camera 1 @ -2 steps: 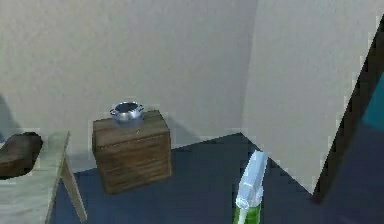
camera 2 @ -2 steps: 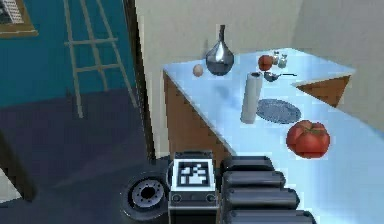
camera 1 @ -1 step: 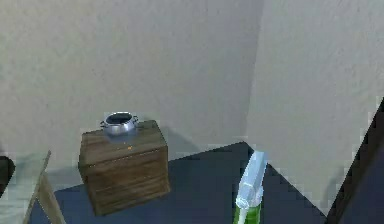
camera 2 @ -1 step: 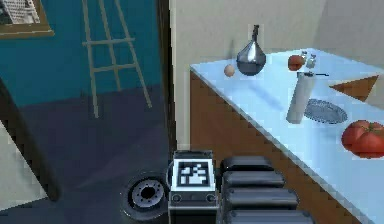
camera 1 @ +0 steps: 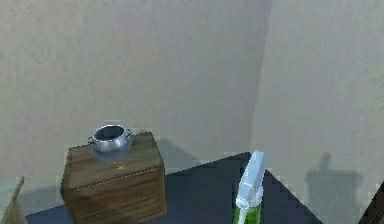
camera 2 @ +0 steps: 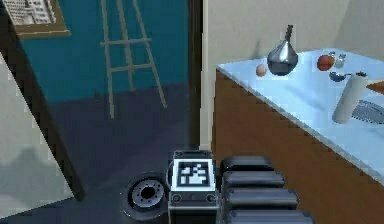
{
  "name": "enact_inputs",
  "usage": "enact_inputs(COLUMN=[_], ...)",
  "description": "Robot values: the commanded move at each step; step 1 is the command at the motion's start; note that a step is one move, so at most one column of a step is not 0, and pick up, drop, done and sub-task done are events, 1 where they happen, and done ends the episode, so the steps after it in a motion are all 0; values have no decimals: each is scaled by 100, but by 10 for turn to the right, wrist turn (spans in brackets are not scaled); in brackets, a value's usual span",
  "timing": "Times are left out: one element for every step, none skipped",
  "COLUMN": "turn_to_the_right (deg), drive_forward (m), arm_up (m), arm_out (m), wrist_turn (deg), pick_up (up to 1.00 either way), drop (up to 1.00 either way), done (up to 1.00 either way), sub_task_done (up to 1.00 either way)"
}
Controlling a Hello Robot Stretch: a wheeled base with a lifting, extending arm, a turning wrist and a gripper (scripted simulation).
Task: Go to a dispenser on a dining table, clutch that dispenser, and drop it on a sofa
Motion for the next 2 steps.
enact_inputs(turn_to_the_right=[450,120], drive_forward=[0,0], arm_up=[0,0], arm_out=[0,0], wrist_turn=[0,0], pick_up=[0,0], drop=[0,0], done=[0,0], sub_task_done=[0,0])
